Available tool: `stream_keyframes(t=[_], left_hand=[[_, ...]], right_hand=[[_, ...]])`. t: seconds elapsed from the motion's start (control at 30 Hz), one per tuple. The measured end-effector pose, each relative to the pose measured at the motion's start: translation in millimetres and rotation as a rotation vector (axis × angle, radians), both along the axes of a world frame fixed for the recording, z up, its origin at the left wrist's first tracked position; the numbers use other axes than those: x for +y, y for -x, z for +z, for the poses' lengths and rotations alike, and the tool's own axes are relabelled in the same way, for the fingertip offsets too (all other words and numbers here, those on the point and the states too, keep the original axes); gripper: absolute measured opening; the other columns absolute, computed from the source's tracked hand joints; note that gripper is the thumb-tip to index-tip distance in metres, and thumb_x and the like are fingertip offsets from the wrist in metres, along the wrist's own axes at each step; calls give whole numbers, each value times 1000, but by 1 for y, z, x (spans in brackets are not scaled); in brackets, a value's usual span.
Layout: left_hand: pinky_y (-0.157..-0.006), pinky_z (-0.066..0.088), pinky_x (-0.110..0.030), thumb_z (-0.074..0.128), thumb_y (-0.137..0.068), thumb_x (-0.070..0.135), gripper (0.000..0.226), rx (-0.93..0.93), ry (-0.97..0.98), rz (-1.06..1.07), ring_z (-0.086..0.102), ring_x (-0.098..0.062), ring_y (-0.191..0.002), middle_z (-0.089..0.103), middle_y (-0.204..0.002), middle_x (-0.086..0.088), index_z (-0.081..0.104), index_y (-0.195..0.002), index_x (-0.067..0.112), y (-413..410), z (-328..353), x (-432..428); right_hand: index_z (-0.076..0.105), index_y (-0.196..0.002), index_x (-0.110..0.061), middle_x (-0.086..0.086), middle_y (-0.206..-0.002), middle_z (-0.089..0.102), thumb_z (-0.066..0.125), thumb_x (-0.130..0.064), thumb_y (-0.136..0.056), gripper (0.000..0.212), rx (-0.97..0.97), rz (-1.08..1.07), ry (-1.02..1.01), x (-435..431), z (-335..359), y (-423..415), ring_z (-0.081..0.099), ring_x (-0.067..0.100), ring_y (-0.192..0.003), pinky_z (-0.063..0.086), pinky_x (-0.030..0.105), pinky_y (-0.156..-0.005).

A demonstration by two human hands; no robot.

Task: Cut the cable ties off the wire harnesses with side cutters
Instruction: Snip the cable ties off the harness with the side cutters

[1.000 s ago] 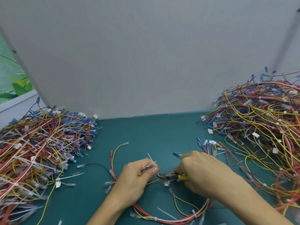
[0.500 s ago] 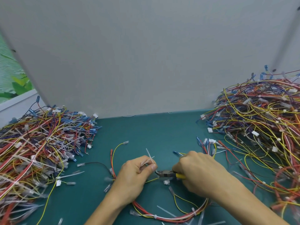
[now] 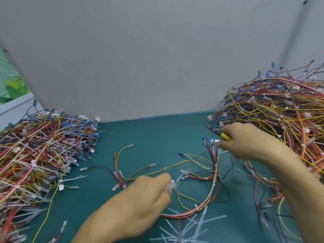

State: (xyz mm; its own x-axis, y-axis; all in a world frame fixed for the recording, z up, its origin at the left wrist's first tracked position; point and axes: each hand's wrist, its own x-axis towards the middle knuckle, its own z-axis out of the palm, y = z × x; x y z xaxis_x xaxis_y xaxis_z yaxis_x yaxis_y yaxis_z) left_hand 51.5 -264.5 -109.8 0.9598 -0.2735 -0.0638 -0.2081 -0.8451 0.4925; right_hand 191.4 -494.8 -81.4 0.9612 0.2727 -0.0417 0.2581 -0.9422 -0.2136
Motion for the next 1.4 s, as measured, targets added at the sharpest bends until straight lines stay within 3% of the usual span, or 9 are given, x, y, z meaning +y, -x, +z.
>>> stream_keyframes(t=[0.13, 0.3, 0.47, 0.57, 0.7, 0.83, 0.93, 1.2, 1.4], left_hand=[[-84, 46, -38, 37, -95, 32, 14, 229, -276, -53, 52, -32, -99, 54, -101, -8, 34, -85, 23, 12, -8, -35], [-95, 37, -42, 37, -99, 27, 25, 307, -494, -94, 47, -29, -122, 47, -124, -9, 47, -118, 15, 15, -21, -50], [-97, 38, -38, 39, -100, 26, 25, 253, -534, -134, 49, -25, -116, 43, -112, -7, 53, -121, 26, 20, -23, -44], [-87, 38, -21, 39, -87, 71, 42, -165, -560, -68, 50, 3, -81, 40, -82, 14, 69, -90, 42, 20, -18, -36], [-89, 41, -23, 41, -90, 60, 26, 55, -252, 36, 46, 5, -90, 42, -97, 16, 53, -108, 46, 28, -14, -16], [-82, 45, -26, 47, -89, 59, 30, -10, -336, 415, 55, -7, -98, 54, -93, 14, 65, -93, 36, 19, -11, 17], [-71, 47, -30, 46, -82, 71, 46, 115, -405, 672, 61, -22, -95, 61, -90, 4, 62, -85, 28, 12, -22, 31], [-62, 43, -30, 57, -73, 41, 28, 130, -339, 762, 55, -28, -76, 56, -72, -1, 53, -67, 13, -13, -37, 37], [-65, 53, -33, 67, -84, 23, 19, -297, 270, 882, 66, -15, -57, 67, -55, 1, 67, -66, 19, -43, -21, 61]], right_hand=[[59, -81, -7, 10, -70, 70, 60, -29, -89, 23, 229, -26, 32, -8, -8, -1, 68, 24, -57, 56, 32, -57], [64, -80, -2, 6, -61, 68, 62, -18, -86, 18, 412, 31, 15, 1, -17, 3, 56, 21, -45, 49, 27, -49], [66, -83, -1, 6, -63, 71, 69, -30, -84, 29, 445, 66, 42, 12, -19, 7, 60, 19, -47, 55, 29, -52], [57, -70, -14, -1, -62, 63, 73, -45, -76, 35, 284, 70, 152, 23, -24, 10, 60, 18, -57, 53, 30, -57], [41, -72, -18, 1, -87, 45, 74, -52, -71, 47, 66, 12, 251, 31, -35, 11, 45, 24, -82, 39, 31, -69], [57, -107, -23, 2, -116, 58, 75, -53, -70, 50, 158, -16, 272, 30, -41, 7, 57, 24, -104, 39, 32, -72], [49, -88, -22, 2, -113, 59, 74, -48, -72, 39, 190, 1, 258, 29, -45, 3, 57, 26, -97, 40, 32, -72], [45, -76, -18, 7, -94, 54, 60, -24, -69, 17, 158, -27, 6, 28, -56, -6, 55, 30, -94, 46, 32, -75], [58, -77, -15, 3, -70, 66, 73, -17, -73, 15, -167, -177, -742, 34, -46, -12, 63, 28, -71, 46, 33, -63]])
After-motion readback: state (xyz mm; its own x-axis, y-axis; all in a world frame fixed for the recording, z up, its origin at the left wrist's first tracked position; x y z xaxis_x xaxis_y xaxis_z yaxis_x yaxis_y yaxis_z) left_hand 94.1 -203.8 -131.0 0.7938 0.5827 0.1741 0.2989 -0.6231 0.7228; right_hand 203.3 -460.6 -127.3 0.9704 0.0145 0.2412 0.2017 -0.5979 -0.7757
